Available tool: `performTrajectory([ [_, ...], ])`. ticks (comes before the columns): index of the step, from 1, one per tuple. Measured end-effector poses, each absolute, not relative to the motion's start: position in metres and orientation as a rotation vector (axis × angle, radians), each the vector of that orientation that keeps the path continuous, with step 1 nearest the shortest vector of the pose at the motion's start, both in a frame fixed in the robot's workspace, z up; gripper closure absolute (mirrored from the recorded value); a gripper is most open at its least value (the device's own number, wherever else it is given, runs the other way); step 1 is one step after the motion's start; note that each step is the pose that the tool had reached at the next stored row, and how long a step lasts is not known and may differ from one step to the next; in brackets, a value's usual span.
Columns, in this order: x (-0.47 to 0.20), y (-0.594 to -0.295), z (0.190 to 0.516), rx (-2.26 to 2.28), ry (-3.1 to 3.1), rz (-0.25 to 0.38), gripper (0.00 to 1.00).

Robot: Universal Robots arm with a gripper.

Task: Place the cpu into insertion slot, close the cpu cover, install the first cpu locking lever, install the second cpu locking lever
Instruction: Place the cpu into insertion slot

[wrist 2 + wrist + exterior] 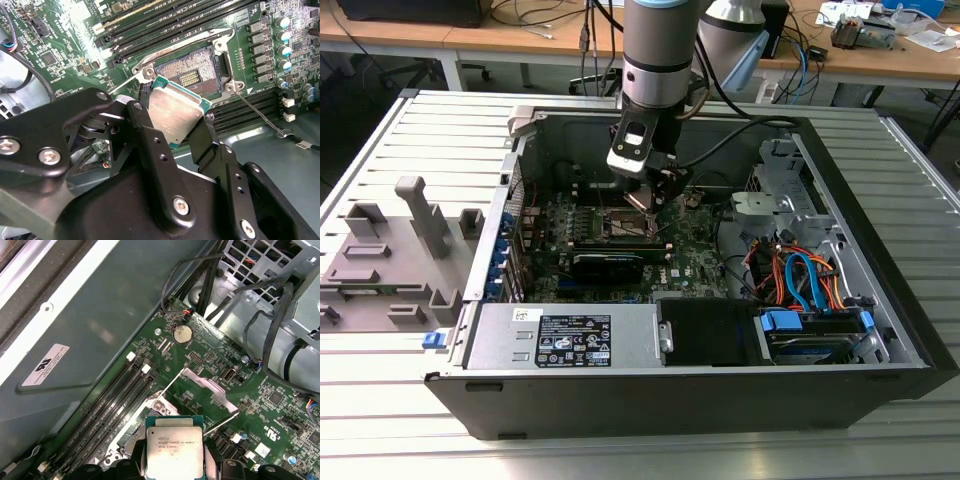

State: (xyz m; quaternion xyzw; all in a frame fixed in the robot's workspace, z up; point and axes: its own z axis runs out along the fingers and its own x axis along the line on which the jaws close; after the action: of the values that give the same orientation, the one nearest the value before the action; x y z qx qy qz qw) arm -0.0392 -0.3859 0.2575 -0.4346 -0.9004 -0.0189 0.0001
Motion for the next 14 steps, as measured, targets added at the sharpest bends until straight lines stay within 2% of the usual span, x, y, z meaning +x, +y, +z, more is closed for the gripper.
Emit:
performTrajectory([
  [14,-0.0392,-0.3859,0.2571,-1.407,-2.809,-0.059,0.45],
])
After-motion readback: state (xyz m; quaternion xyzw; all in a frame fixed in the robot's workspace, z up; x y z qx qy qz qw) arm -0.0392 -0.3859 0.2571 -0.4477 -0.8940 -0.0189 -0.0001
